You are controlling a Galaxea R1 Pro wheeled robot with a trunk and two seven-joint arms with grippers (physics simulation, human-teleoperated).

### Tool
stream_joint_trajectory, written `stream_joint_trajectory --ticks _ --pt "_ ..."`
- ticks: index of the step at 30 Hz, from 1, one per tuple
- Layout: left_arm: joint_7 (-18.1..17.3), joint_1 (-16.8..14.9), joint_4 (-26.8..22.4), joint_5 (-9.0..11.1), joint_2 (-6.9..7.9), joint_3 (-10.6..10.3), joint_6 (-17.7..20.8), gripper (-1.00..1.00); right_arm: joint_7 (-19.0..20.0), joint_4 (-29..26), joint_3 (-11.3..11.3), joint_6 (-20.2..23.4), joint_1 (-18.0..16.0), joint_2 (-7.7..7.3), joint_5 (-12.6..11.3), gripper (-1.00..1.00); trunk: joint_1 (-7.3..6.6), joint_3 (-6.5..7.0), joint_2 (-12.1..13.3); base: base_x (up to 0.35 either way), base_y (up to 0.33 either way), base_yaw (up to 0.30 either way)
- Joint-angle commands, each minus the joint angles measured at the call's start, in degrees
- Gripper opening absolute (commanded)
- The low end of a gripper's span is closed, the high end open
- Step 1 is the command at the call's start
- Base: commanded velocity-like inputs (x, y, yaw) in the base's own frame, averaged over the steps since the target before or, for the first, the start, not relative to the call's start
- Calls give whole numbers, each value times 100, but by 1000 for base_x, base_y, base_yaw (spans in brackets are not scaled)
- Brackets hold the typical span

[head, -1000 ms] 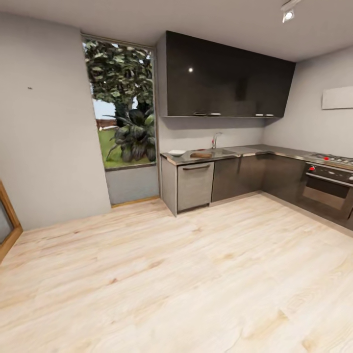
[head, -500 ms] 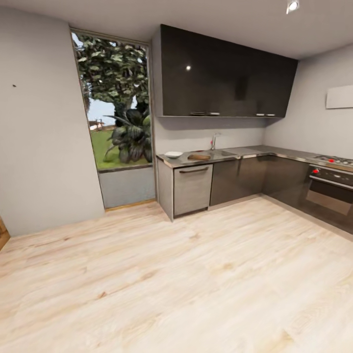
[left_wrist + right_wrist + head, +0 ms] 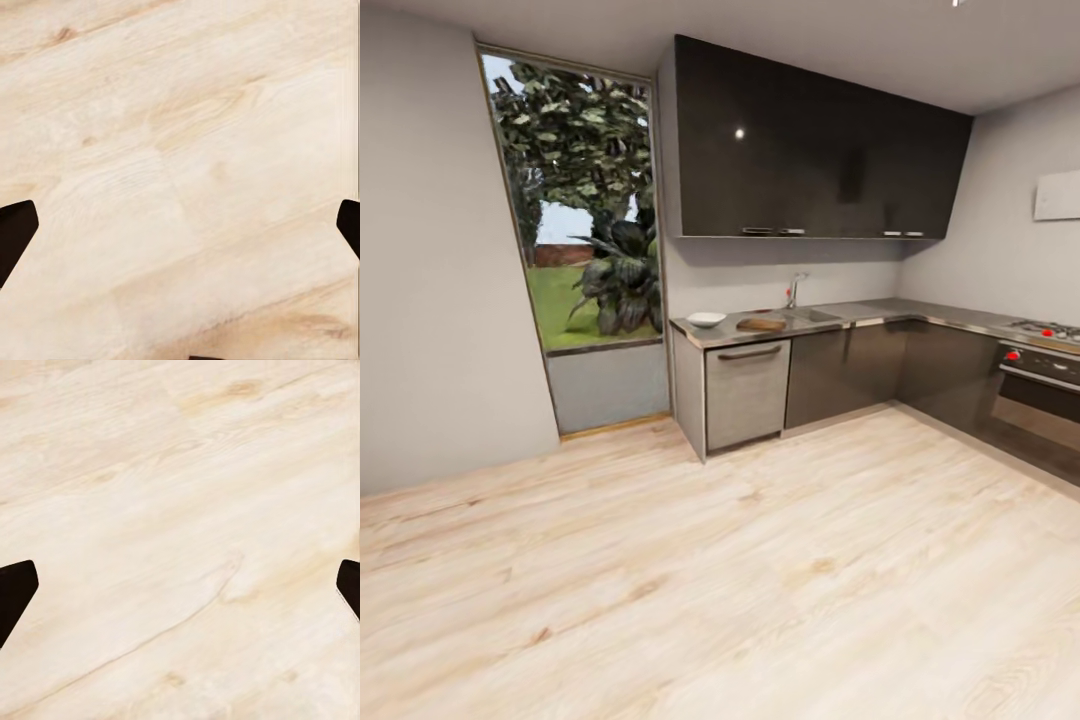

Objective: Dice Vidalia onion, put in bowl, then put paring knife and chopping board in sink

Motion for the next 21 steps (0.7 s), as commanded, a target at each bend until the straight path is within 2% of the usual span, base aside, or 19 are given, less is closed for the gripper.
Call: stream_joint_trajectory --ticks 1,21 --pt "11 1 -6 -3 -1 3 -9 100 -21 4 4 -16 -3 1 2 100 3 -5 -2 325 -136 0" --pt "11 1 -11 -7 -9 0 -9 100 -20 4 4 -16 -1 9 2 100 3 -5 -2 325 -139 0"
